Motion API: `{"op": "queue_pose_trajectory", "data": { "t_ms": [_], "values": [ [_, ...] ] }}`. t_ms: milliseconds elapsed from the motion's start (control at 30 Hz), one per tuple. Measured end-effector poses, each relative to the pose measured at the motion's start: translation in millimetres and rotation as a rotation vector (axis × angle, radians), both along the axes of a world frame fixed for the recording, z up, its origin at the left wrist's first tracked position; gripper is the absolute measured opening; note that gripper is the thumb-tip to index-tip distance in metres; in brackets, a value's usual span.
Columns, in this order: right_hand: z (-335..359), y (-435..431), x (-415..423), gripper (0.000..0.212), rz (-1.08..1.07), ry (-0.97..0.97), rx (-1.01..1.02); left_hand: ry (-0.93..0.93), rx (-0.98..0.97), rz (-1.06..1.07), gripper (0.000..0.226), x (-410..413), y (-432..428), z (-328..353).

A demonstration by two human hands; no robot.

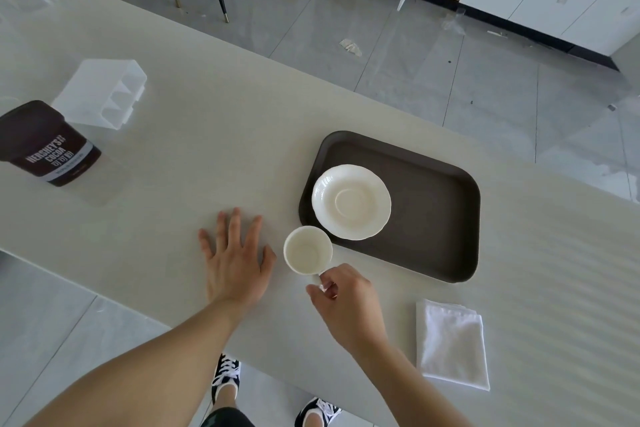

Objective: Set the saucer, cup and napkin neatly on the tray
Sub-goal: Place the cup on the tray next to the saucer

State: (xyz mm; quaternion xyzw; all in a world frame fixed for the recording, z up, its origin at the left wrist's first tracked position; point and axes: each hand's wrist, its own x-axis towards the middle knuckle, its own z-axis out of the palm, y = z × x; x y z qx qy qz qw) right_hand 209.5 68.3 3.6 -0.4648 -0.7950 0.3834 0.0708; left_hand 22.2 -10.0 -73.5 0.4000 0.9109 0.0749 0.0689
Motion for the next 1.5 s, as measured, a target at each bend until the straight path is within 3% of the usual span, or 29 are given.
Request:
{"op": "queue_pose_trajectory", "data": {
  "t_ms": [200,400,700,1500],
  "values": [
    [0.4,17.7,15.1,0.005,-0.063,0.082,0.130,0.009,0.007,-0.006,0.061,-0.9,-0.8,-3.4],
    [7.2,51.3,55.2,0.015,-0.212,0.201,0.224,0.017,0.016,0.005,0.060,-1.9,-0.5,-7.1],
    [15.2,116.5,99.4,0.009,-0.513,0.138,0.222,0.029,0.049,0.009,0.061,-0.8,0.2,-5.5],
    [-16.9,143.7,94.8,0.013,-0.556,0.107,0.166,0.007,0.043,0.016,0.062,2.0,1.3,4.2]
  ]
}}
